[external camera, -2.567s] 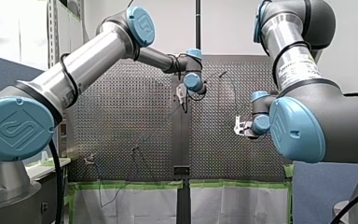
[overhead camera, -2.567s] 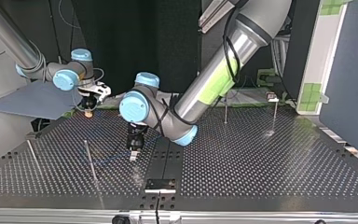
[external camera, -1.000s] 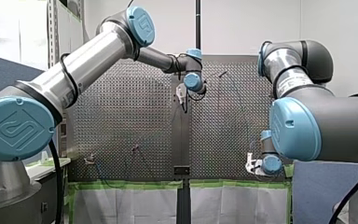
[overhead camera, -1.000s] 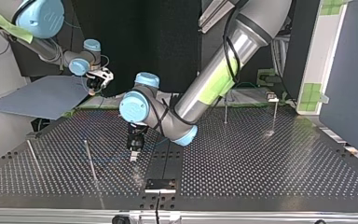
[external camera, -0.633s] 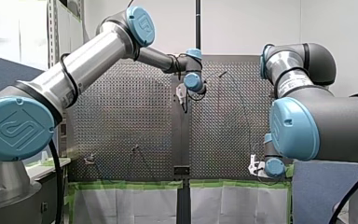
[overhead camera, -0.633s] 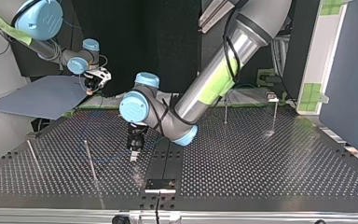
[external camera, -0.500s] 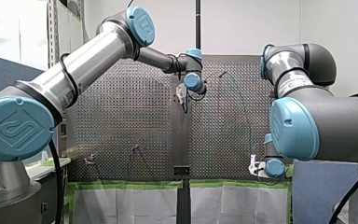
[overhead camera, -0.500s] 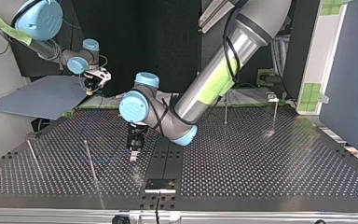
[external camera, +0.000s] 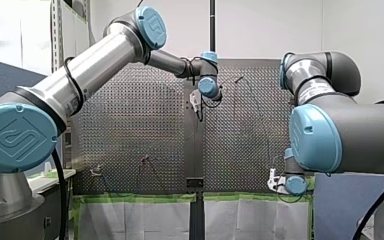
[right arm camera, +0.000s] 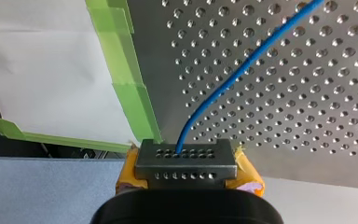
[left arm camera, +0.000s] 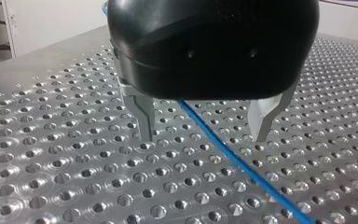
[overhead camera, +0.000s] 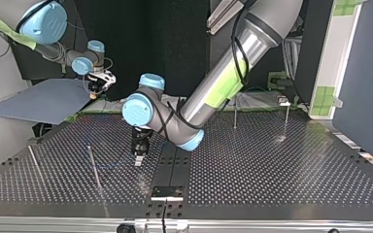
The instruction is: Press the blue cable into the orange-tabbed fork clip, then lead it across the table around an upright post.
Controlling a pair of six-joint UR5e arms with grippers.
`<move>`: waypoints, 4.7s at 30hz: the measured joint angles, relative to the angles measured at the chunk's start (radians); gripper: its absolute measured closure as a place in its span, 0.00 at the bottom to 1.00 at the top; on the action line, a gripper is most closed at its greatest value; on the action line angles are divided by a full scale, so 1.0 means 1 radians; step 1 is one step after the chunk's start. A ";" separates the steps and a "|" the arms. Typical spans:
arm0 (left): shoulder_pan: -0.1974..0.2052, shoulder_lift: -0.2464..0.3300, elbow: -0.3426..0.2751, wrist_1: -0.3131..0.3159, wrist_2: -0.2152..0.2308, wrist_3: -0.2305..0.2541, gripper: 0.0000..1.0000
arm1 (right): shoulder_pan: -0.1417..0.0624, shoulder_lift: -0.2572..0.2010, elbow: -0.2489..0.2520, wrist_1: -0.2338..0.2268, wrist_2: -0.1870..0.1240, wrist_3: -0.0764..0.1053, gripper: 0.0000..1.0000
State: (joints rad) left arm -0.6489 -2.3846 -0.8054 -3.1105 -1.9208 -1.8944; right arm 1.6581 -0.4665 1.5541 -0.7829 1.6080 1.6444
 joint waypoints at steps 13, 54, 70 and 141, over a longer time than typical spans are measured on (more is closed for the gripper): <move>-0.019 -0.001 0.020 -0.106 -0.035 -0.101 0.00 | -0.023 0.002 -0.021 0.023 -0.004 -0.010 1.00; 0.000 0.027 0.022 -0.162 -0.104 -0.275 0.00 | -0.023 0.003 -0.023 0.033 -0.014 -0.020 1.00; -0.076 0.068 0.020 -0.268 -0.104 -0.163 0.00 | -0.023 0.004 -0.023 0.038 -0.014 -0.020 1.00; -0.137 0.151 0.098 -0.409 -0.057 0.245 0.00 | -0.023 0.004 -0.029 0.054 -0.049 -0.006 1.00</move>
State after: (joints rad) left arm -0.7858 -2.2335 -0.7070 -3.5193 -1.9775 -1.6490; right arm 1.6355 -0.4627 1.5255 -0.7289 1.5590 1.6388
